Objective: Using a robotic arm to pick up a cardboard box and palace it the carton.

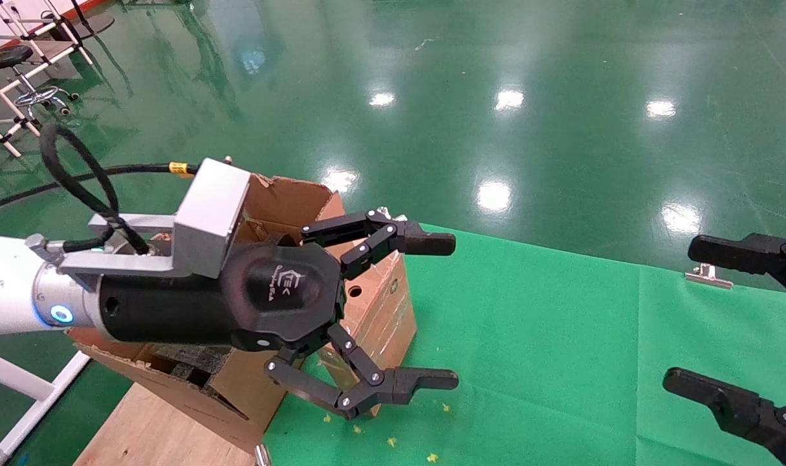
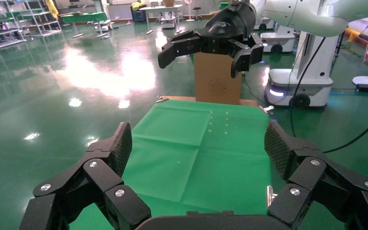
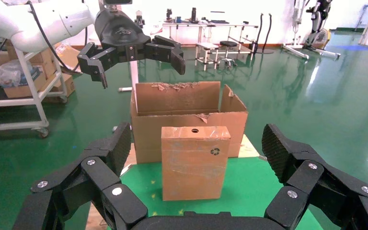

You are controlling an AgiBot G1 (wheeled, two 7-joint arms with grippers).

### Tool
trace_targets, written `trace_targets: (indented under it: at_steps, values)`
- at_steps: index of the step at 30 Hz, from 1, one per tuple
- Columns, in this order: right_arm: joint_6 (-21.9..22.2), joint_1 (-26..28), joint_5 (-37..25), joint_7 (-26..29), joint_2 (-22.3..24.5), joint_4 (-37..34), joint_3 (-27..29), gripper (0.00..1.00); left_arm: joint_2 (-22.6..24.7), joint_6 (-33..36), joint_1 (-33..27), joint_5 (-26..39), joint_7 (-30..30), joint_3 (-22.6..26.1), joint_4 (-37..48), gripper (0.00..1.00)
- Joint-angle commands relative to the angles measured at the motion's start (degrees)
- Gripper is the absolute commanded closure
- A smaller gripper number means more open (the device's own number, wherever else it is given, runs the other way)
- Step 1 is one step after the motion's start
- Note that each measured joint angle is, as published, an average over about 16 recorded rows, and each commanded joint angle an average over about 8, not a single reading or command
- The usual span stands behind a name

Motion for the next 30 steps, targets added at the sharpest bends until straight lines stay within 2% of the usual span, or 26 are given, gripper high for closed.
trace_targets:
  at_steps: [1, 12, 20, 30]
  values:
    - [0.00, 0.00, 0.00, 0.00, 0.00, 0.00, 0.00, 0.00, 0.00, 0.00, 0.00, 0.00, 0.00, 0.00, 0.00, 0.00]
    - [0.00, 0.00, 0.00, 0.00, 0.00, 0.00, 0.00, 0.02, 0.00, 0.00, 0.00, 0.00, 0.00, 0.00, 0.00, 0.00]
    - [0.00, 0.00, 0.00, 0.00, 0.00, 0.00, 0.00, 0.98, 0.00, 0.00, 0.00, 0.00, 0.00, 0.00, 0.00, 0.00]
    - [0.00, 0.00, 0.00, 0.00, 0.00, 0.00, 0.00, 1.00, -0.97, 0.20, -1.26, 1.64, -0.98, 0.51, 0.23, 0.00]
